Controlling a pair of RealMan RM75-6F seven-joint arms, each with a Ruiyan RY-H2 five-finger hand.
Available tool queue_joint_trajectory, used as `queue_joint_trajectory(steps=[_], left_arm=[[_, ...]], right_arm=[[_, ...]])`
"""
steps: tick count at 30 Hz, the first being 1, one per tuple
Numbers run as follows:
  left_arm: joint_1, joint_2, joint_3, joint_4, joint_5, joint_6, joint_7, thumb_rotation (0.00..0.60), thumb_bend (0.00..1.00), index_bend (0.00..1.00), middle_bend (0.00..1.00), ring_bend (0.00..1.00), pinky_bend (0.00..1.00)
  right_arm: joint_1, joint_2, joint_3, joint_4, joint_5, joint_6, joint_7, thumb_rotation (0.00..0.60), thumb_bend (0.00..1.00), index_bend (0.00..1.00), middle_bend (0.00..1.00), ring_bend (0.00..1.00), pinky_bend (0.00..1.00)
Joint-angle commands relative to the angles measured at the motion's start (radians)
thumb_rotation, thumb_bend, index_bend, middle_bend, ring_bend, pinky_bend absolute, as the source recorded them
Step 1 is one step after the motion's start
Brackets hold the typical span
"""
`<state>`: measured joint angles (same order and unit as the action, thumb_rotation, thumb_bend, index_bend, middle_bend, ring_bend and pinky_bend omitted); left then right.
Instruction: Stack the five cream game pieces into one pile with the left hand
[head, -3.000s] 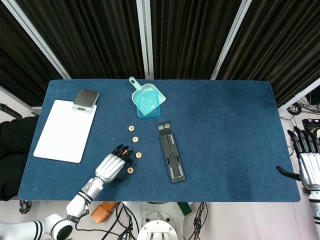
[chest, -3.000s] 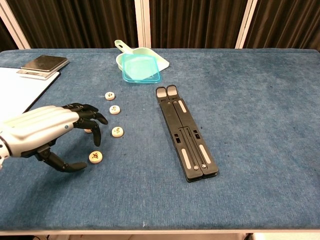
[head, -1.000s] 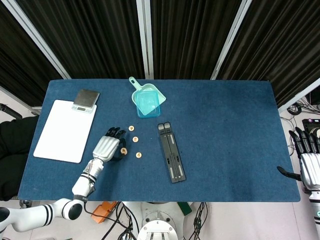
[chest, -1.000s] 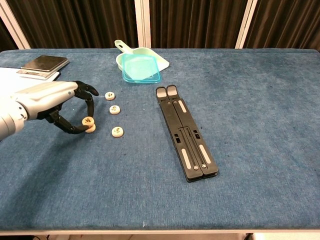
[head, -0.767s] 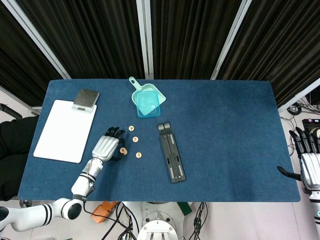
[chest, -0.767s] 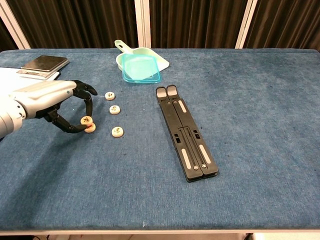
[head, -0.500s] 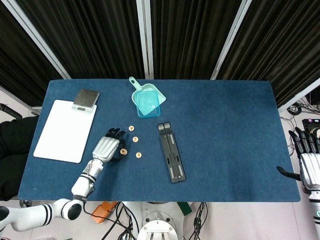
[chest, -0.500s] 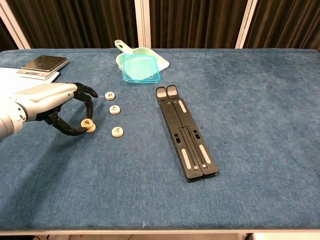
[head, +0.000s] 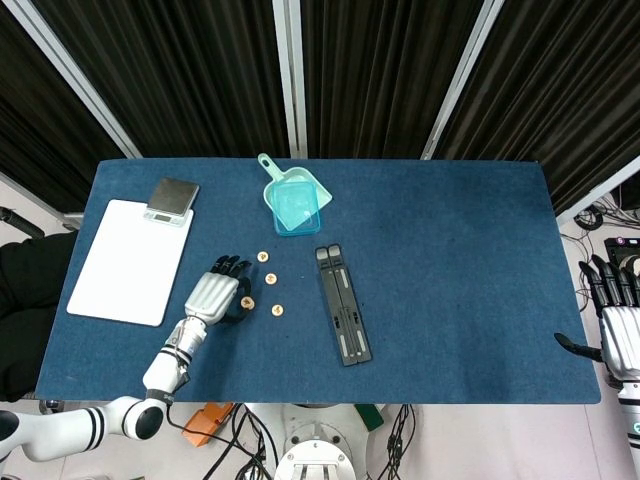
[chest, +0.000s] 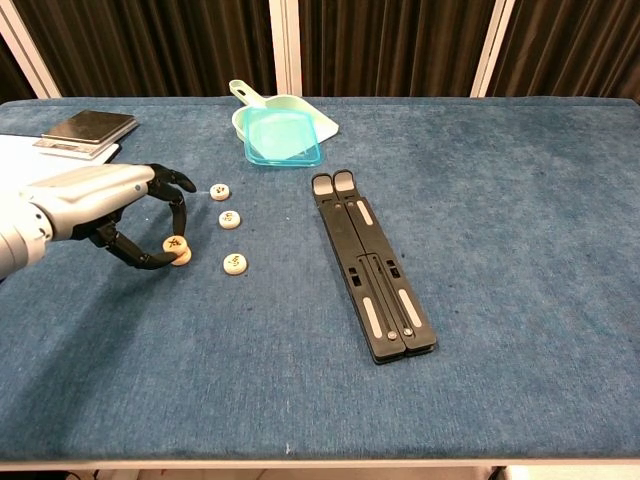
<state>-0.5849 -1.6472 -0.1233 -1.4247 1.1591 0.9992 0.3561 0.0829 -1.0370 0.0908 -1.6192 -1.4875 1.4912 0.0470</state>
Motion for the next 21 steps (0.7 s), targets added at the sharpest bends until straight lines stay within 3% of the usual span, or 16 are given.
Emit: queue_joint_trajectory(steps=[1,16,21], left_arm=[[-0.002,0.001,0.002,-0.003,-0.005,-0.003,0.003,0.6,0.32,0.47,0.1,0.0,0.0],[-0.008,0.001,0.008,-0.008,-0.028,-0.004,0.018,0.6,0.24,0.38,0.07,0.0,0.0],[-0.006,0.02,0.018,-0.078,0.026,0.034,0.023,0.6,0.23,0.36,0.06,0.0,0.0]], right_arm=[[0.0,0.0,0.0,0.001,0.0,0.0,0.001,0.6,0.05,0.0,0.0,0.0,0.0],[-0.002,-0.004,0.001,0.009,0.004,-0.001,0.01,0.6,0.05,0.0,0.0,0.0,0.0],[-0.002,-0.005,0.002,0.011,0.005,0.001,0.011,0.6,0.05,0.0,0.0,0.0,0.0]])
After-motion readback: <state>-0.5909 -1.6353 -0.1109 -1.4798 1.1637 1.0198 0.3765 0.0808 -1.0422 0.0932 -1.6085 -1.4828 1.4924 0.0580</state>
